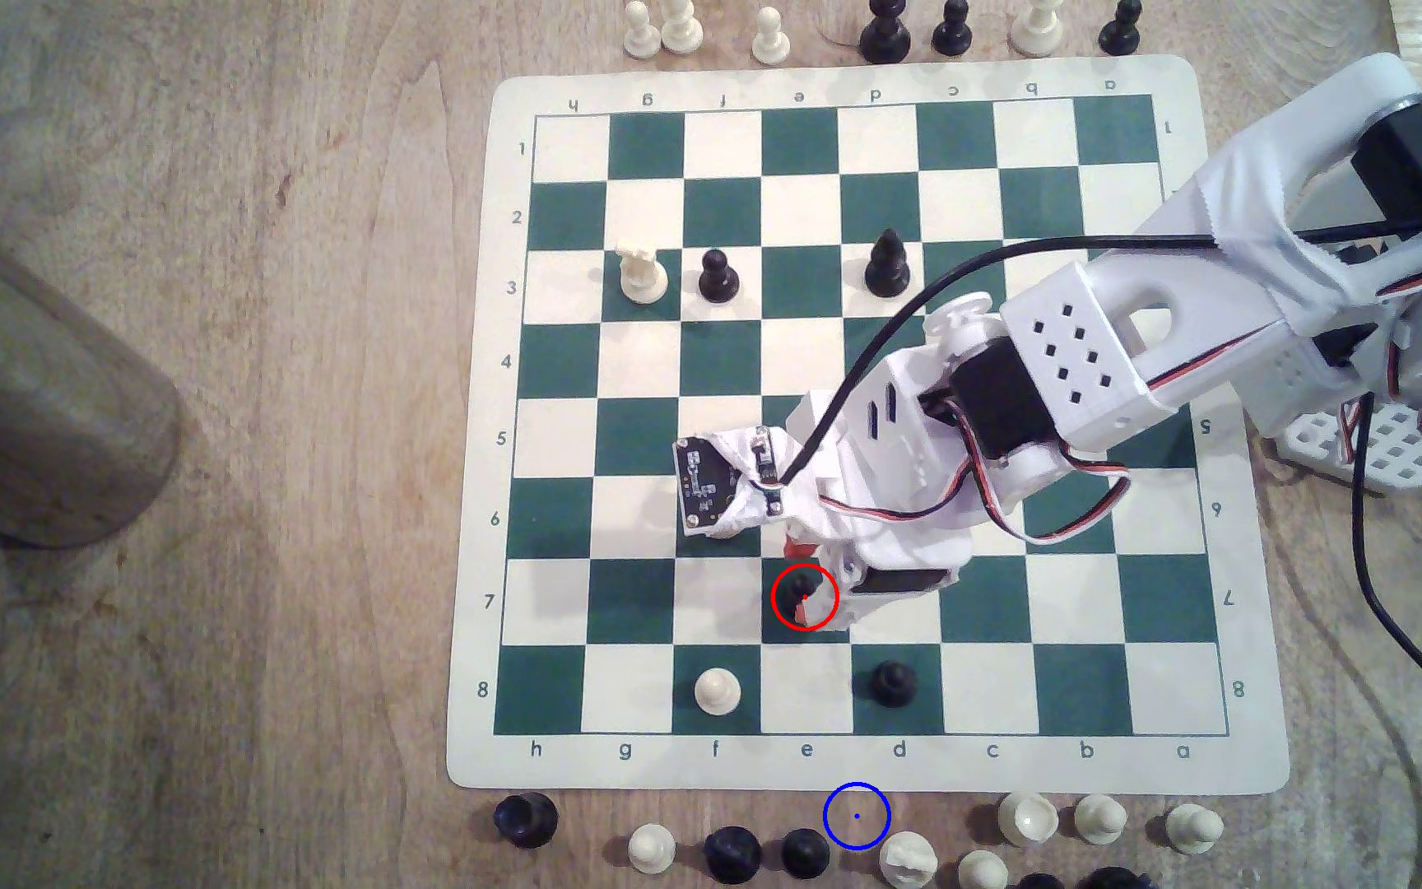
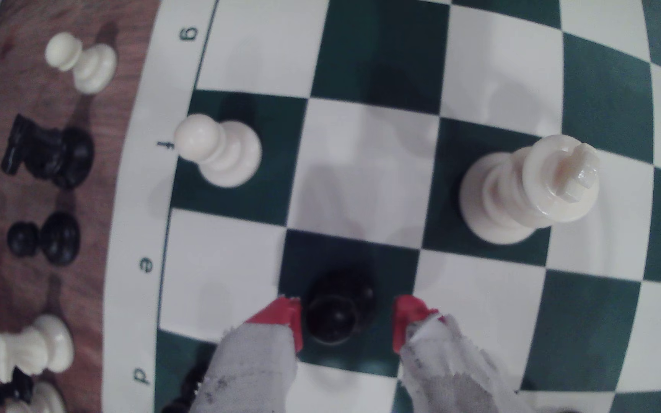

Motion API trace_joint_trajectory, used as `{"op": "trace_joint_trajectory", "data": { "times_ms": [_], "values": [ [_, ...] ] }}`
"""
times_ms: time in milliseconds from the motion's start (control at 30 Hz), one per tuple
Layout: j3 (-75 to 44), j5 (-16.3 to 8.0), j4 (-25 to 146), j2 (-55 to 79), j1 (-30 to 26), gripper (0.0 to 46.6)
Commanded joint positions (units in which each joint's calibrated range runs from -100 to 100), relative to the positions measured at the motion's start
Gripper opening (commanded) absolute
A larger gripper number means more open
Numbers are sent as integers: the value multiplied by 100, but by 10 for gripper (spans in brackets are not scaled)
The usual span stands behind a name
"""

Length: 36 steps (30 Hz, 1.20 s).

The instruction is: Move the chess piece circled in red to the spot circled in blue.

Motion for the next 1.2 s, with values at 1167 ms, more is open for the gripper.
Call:
{"op": "trace_joint_trajectory", "data": {
  "times_ms": [1167],
  "values": [
    [-727, -88, 208, -1156, -52, 3]
  ]
}}
